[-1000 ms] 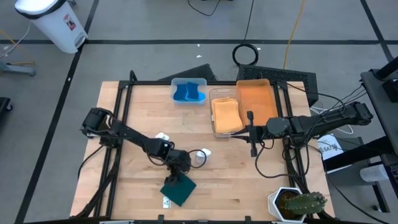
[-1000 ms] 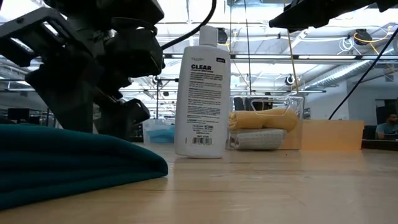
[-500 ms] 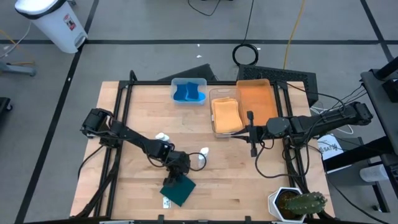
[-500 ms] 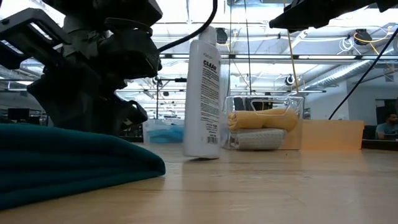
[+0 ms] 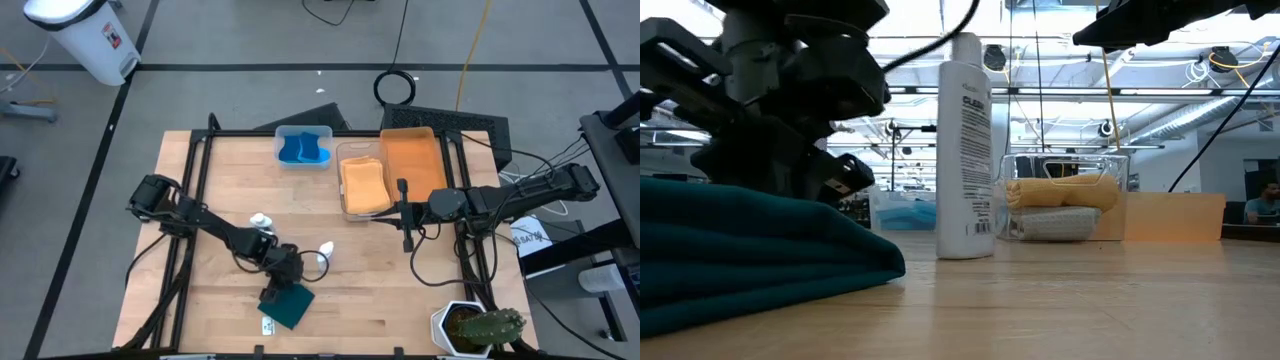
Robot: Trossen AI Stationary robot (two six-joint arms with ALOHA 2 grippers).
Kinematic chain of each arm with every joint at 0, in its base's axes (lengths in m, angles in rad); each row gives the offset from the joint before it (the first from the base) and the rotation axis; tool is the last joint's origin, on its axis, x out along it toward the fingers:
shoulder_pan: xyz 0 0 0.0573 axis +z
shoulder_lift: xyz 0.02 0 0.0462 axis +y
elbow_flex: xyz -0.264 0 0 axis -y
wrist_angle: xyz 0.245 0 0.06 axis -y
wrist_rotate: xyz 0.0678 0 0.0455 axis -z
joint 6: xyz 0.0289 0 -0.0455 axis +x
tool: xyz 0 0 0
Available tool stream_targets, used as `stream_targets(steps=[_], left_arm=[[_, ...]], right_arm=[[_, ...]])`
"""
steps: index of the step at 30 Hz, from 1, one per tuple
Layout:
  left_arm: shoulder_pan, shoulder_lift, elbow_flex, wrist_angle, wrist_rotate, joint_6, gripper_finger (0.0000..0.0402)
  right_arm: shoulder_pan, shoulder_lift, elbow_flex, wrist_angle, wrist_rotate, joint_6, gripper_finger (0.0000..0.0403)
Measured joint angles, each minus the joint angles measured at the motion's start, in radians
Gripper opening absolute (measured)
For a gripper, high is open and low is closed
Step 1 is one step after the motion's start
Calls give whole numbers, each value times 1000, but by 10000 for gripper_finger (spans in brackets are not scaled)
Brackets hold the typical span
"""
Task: Pick & Place Kitchen Items
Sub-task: Put the dark green towel into the transparent bin
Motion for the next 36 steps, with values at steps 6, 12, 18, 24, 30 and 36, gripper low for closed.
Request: stream_targets(steps=[6, 12, 18, 24, 30, 36], left_arm=[[-38, -71, -7, -24, -120, -23, 10], [-85, -177, -4, -7, -252, -74, 7], [-136, -266, -2, -7, -407, -91, 7], [-187, -341, -2, -2, -480, -132, 8], [-224, -420, -2, 49, -505, -132, 7], [-235, -514, 36, 4, -662, -68, 7]], right_arm=[[0, 0, 0, 0, 0, 0, 0], [0, 0, 0, 1, 0, 0, 0], [0, 0, 0, 2, 0, 0, 0], [0, 0, 0, 2, 0, 0, 0], [0, 0, 0, 2, 0, 0, 0], [0, 0, 0, 16, 0, 3, 0]])
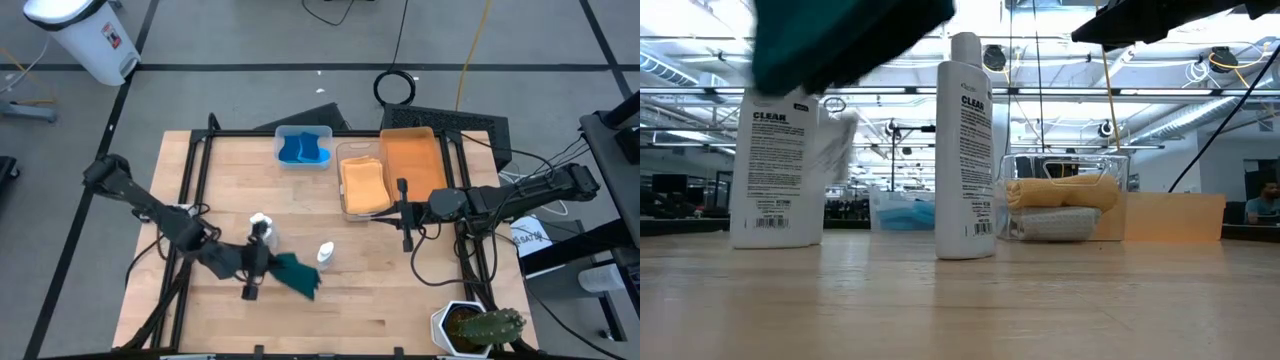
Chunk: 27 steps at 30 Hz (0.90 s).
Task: Pick & Place Kitchen Items
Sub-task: Put the dark green towel into the transparent bin
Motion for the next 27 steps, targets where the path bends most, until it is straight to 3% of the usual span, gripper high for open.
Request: stream_targets(steps=[11, 19, 27], left_arm=[[107, -31, 302, -218, -101, 245, 7], [337, -6, 318, -219, -33, 297, 7], [471, 119, 314, -220, 33, 328, 7]], right_arm=[[0, 0, 0, 5, 0, 0, 0], [0, 17, 0, 81, 8, 0, 5], [-20, 70, 0, 129, 62, -2, 50]])
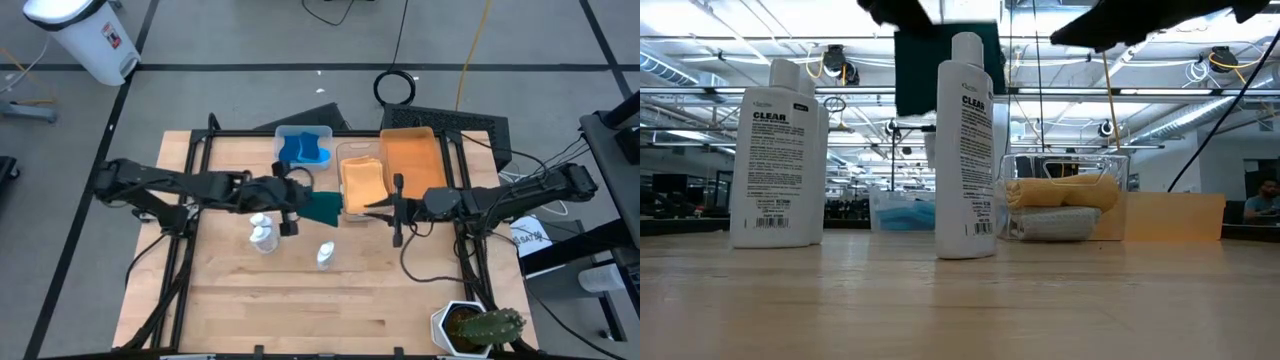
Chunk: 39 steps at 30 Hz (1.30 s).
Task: Pick & Place Kitchen Items
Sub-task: Put the dark green towel into the transparent bin
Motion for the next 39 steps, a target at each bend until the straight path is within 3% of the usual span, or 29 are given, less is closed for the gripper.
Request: stream_targets(steps=[5, 9, 16, 21, 27, 32, 39], left_arm=[[19, 24, -1, 16, -22, 40, 7], [45, 23, -36, 115, 1, 75, 7], [94, 34, -56, 135, 6, 38, 7], [104, 34, -58, 133, 13, 35, 7], [103, 35, -58, 129, 56, 29, 7], [103, 35, -58, 126, 58, 18, 7], [103, 35, -58, 107, 58, 14, 7]], right_arm=[[-39, 34, 4, 32, 41, 72, 87], [-85, 43, 89, -88, 10, 132, 123], [-143, 142, 440, -439, -22, 128, 186], [-203, 321, 729, -686, -149, 93, 219], [-279, 520, 949, -803, -243, 38, 233], [-316, 616, 978, -812, -352, 31, 228], [-316, 703, 980, -795, -352, 13, 219]])
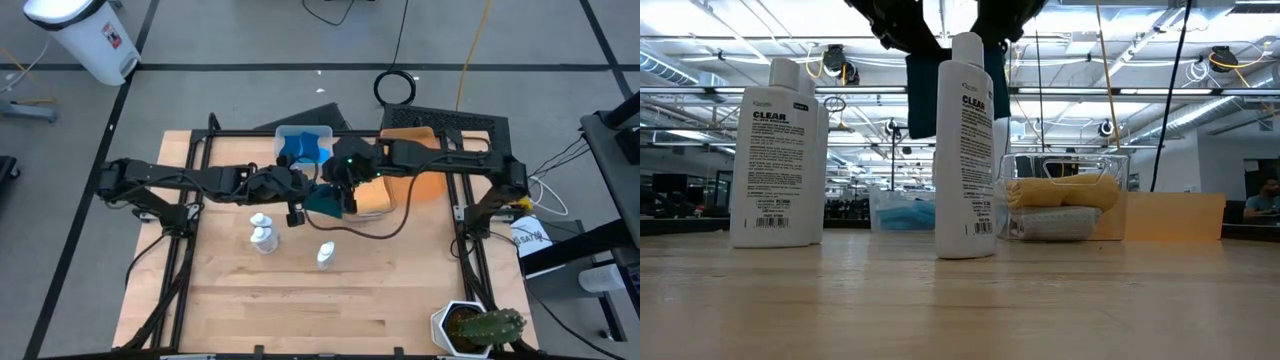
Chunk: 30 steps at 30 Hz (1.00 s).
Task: Pick & Place Kitchen Items
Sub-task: Put the dark green towel into the transparent bin
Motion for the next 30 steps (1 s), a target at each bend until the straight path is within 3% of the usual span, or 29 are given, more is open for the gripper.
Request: stream_targets(steps=[8, 13, 18, 24, 30], left_arm=[[0, 0, 0, -6, 2, -14, 8], [0, 0, 0, 1, 5, -14, 8], [0, 0, 0, 23, 43, -16, 12], [5, -45, 1, -8, 129, -41, 50], [21, -121, 1, -67, 157, -73, 63]], right_arm=[[0, 20, 0, -9, -4, -18, 171], [0, 21, -1, -11, -104, -22, 99], [0, 20, -20, -3, -130, -76, 13], [-28, -39, -28, -100, -134, -123, 2], [-134, -129, -49, -169, -134, -170, 1]])
